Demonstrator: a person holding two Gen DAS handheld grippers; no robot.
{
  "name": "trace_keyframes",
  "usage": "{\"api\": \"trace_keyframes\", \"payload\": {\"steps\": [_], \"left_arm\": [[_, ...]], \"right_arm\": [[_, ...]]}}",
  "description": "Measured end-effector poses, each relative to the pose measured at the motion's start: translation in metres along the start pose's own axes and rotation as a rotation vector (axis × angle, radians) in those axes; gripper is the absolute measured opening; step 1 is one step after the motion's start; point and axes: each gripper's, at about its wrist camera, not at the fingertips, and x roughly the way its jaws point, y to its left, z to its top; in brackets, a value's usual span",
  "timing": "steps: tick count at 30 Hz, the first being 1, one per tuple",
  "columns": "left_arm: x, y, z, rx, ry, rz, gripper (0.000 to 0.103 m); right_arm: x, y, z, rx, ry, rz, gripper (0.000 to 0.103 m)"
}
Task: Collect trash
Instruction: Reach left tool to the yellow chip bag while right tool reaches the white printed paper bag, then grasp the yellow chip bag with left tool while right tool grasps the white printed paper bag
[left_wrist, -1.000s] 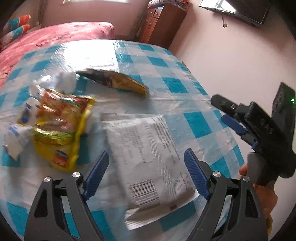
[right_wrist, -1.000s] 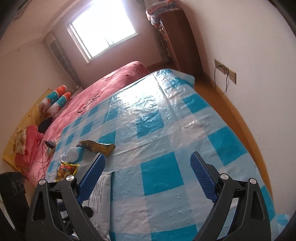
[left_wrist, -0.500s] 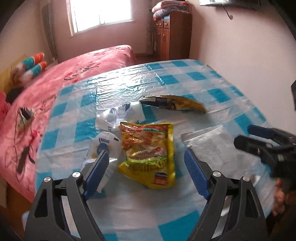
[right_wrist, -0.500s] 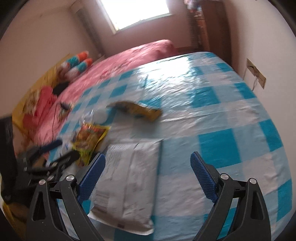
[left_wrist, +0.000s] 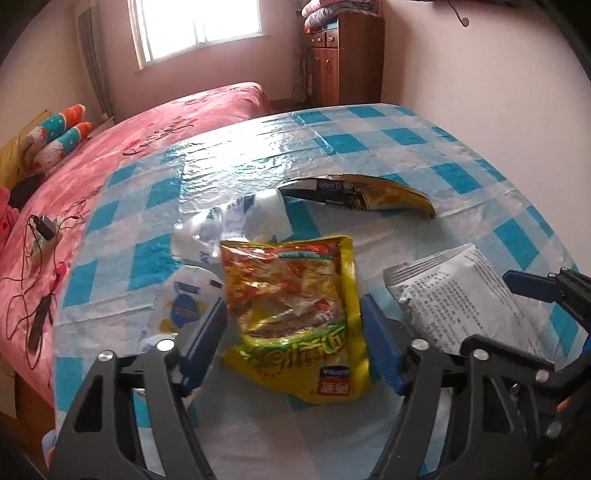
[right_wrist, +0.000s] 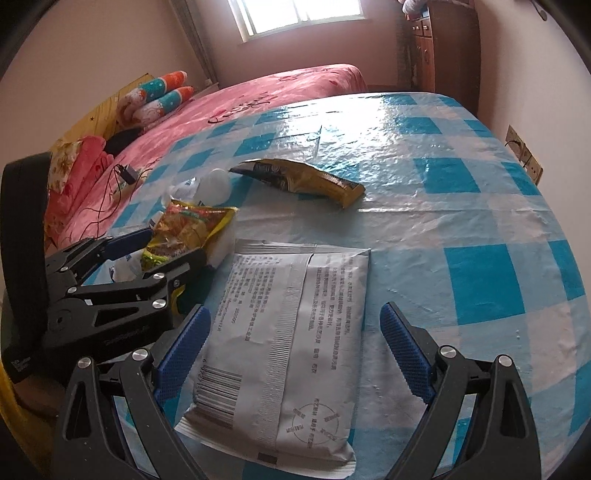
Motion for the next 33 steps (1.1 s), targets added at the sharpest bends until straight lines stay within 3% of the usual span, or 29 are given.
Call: {"api": "trace_keyframes", "payload": {"steps": [14, 19, 33], "left_arm": [[-0.003, 0.01, 0.002, -0.097, -0.025, -0.011, 0.041], [-0.007, 0.014, -0.001, -0.127, -0.023, -0.016, 0.038], [-0.044, 0.037, -0.02, -0.204, -0.044, -0.057, 0.035]], "right_arm": [[0.01, 0.015, -0.001, -0.073, -0.006, -0.074, 0.092], [0.012, 0.016, -0.001, -0.087, -0.001, -0.084, 0.092], [0.01, 0.019, -0.001, -0.123, -0.014, -0.092, 0.078]]}}
